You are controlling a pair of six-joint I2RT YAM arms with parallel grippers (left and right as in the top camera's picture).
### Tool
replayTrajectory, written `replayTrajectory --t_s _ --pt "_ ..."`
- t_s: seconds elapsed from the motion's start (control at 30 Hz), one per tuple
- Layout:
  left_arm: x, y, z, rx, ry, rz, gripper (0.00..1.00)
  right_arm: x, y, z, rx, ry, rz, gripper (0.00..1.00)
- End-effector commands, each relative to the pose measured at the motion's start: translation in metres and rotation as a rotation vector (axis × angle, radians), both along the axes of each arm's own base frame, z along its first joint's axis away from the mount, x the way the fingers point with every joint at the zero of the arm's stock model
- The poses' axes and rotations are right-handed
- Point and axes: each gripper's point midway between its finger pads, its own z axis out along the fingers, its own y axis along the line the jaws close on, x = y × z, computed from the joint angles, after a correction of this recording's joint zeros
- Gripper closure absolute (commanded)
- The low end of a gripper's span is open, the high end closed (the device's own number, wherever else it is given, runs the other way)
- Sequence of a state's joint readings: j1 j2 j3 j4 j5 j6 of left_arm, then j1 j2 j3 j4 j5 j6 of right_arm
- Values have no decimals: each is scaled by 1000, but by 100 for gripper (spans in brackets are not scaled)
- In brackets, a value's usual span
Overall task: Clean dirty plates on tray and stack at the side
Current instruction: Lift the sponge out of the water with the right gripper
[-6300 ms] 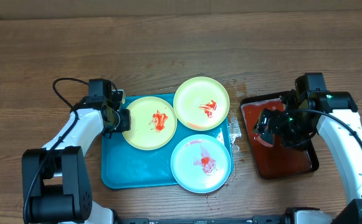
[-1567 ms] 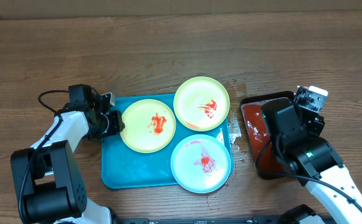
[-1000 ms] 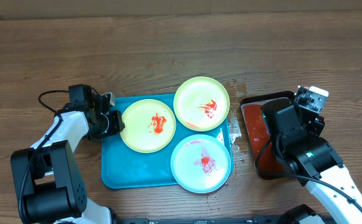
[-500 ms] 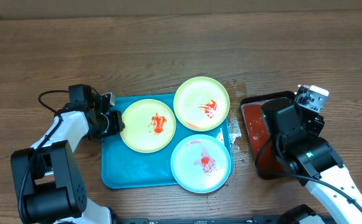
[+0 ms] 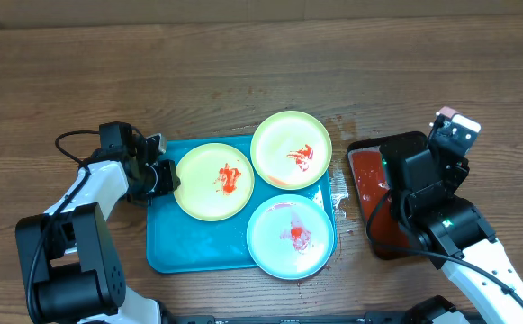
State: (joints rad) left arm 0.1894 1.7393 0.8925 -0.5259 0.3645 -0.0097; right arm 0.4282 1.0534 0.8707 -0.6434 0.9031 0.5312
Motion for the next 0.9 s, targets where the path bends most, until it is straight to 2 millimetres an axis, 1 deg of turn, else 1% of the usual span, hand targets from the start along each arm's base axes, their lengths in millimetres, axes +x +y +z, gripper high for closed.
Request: replayTrajectory --t_s 0.0,0.87 --pt "-18 11 -24 82 89 29 96 0 -3 22 -12 -55 -19 96" --pt "-18 11 -24 82 90 29 95 0 -4 23 -30 -48 -15 96"
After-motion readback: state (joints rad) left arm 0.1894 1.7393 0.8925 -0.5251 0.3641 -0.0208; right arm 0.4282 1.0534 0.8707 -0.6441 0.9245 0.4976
